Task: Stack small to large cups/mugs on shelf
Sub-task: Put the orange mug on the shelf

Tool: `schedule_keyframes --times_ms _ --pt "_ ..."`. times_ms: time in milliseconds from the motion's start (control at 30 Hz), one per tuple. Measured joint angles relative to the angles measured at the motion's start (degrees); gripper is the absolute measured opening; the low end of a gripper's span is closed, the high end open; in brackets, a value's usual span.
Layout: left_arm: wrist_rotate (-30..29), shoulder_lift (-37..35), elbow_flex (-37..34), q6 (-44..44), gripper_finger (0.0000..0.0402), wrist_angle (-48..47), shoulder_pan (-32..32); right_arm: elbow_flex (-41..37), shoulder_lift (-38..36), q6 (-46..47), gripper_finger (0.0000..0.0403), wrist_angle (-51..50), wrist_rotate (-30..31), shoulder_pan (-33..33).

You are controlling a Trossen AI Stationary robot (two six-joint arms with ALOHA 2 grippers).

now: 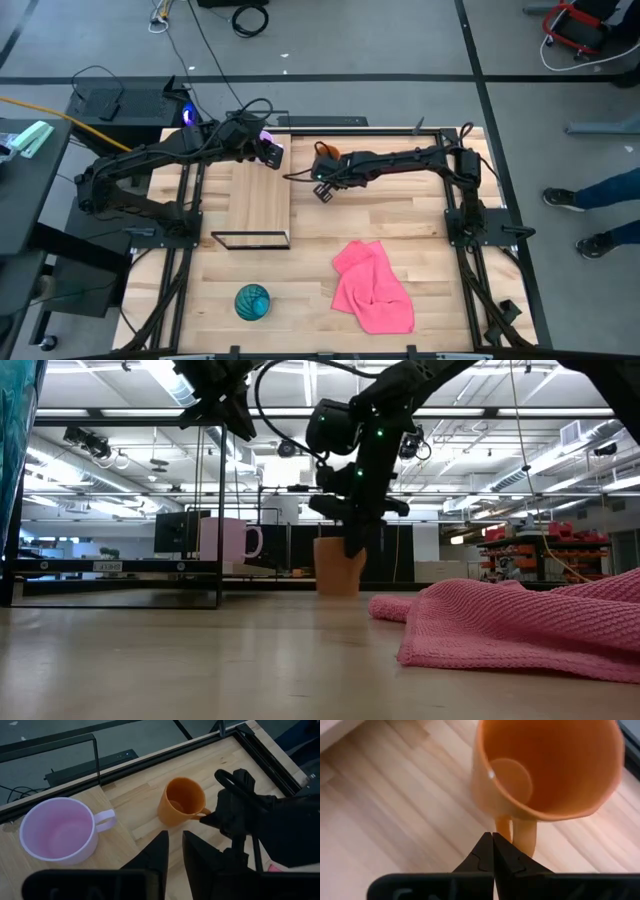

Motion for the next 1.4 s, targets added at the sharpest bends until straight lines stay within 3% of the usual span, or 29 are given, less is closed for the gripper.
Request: schedule_keyframes --times_ms 767,967,1233,1400 --pt "0.0 0.0 0.0 0.2 0.0061 0.0 0.0 0.0 0.0 0.9 0.0 -2.8 0.9 -7.3" --pt "0.0 0.0 0.0 0.2 0.0053 0.0 0.0 -0.1 -0.3 0.8 0.0002 -2.8 -1.2 -7.0" --pt "0.0 0.0 0.0 3.0 0.0055 7.2 0.0 -0.1 -10.5 -0.5 0.0011 -4.1 -4.1 -3.7" --pt "0.0 0.0 0.0 3.1 0.0061 8.9 0.0 0.0 -19.2 -0.9 0.0003 -10.6 2.6 -5.9"
